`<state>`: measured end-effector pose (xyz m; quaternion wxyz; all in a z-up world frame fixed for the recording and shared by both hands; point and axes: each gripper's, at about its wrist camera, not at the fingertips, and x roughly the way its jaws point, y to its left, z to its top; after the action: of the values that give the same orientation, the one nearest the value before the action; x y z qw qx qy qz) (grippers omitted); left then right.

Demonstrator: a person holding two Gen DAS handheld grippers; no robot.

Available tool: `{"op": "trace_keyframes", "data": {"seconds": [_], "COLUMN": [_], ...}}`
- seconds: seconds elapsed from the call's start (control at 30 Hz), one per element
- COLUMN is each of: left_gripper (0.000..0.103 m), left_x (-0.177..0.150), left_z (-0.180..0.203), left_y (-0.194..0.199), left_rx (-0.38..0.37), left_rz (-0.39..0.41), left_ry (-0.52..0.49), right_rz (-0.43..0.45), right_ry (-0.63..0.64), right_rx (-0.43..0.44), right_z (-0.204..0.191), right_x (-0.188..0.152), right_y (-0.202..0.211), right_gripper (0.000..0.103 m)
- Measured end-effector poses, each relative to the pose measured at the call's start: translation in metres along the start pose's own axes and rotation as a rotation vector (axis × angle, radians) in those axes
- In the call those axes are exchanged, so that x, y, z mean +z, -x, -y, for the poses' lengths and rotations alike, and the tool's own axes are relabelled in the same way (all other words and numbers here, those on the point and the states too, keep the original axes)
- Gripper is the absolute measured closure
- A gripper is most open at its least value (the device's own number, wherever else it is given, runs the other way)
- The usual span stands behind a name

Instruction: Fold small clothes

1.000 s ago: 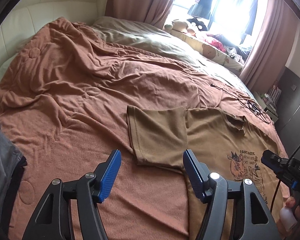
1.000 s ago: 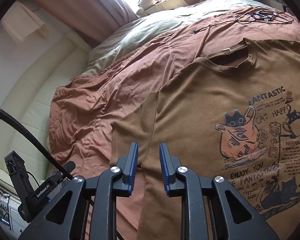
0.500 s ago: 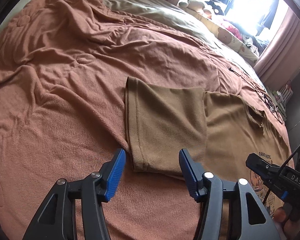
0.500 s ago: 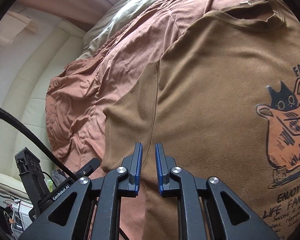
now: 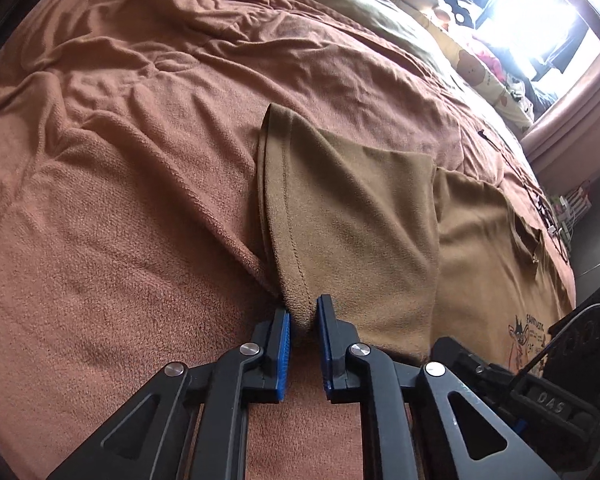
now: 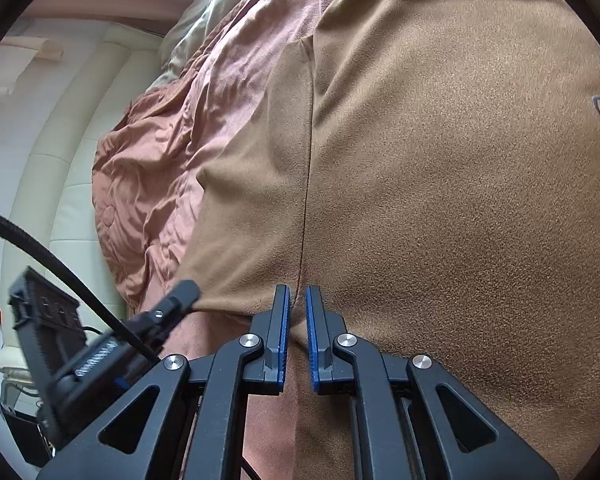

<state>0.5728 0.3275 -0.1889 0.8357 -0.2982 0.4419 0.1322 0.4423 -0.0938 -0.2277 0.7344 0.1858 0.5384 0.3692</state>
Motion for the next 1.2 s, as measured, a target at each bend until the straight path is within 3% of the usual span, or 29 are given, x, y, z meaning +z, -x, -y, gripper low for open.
{"op": "trace_keyframes", "data": {"seconds": [0.1,0.33,0.4,0.43,0.47,0.53,0.8,1.03,1.13,1.2], "left_gripper": [0.091,0.092,0.092,0.092,0.092,0.092,0.092,0.092,0.091,0.079], "left_x": [0.006,0.019,0.022,0.022,0.023,0.022,0.009,-0.010,-0.019,-0.021], "left_z": [0.010,0.042,0.051,0.055,0.059,0.068,0.111,0.137,0.144,0.144], "left_y": [0.011,0.028,0.030,0.031,0.031,0.030,0.020,0.011,0.006,0.005], "left_rx": [-0.015,-0.040,-0.055,-0.063,-0.071,-0.088,-0.157,-0.211,-0.274,-0.256], "left_rz": [0.023,0.075,0.082,0.084,0.084,0.081,0.047,-0.004,-0.059,-0.087], "left_ry": [-0.018,-0.082,-0.088,-0.091,-0.093,-0.098,-0.152,-0.179,-0.205,-0.208], "right_rz": [-0.013,0.076,0.110,0.129,0.155,0.200,0.236,0.218,0.206,0.205], "right_ry": [-0.039,-0.069,-0.076,-0.087,-0.103,-0.123,-0.209,-0.241,-0.223,-0.202], "right_rx": [0.017,-0.020,-0.044,-0.050,-0.049,-0.038,-0.017,-0.053,-0.067,-0.077], "right_z": [0.005,0.008,0.010,0.011,0.014,0.017,0.038,0.049,0.045,0.040], "right_x": [0.006,0.021,0.025,0.024,0.025,0.025,0.005,-0.002,0.000,0.001], "right_y": [0.004,0.047,0.060,0.066,0.073,0.082,0.107,0.133,0.140,0.144], "right_gripper": [0.098,0.095,0.074,0.044,0.027,0.027,0.027,0.027,0.027,0.027]}}
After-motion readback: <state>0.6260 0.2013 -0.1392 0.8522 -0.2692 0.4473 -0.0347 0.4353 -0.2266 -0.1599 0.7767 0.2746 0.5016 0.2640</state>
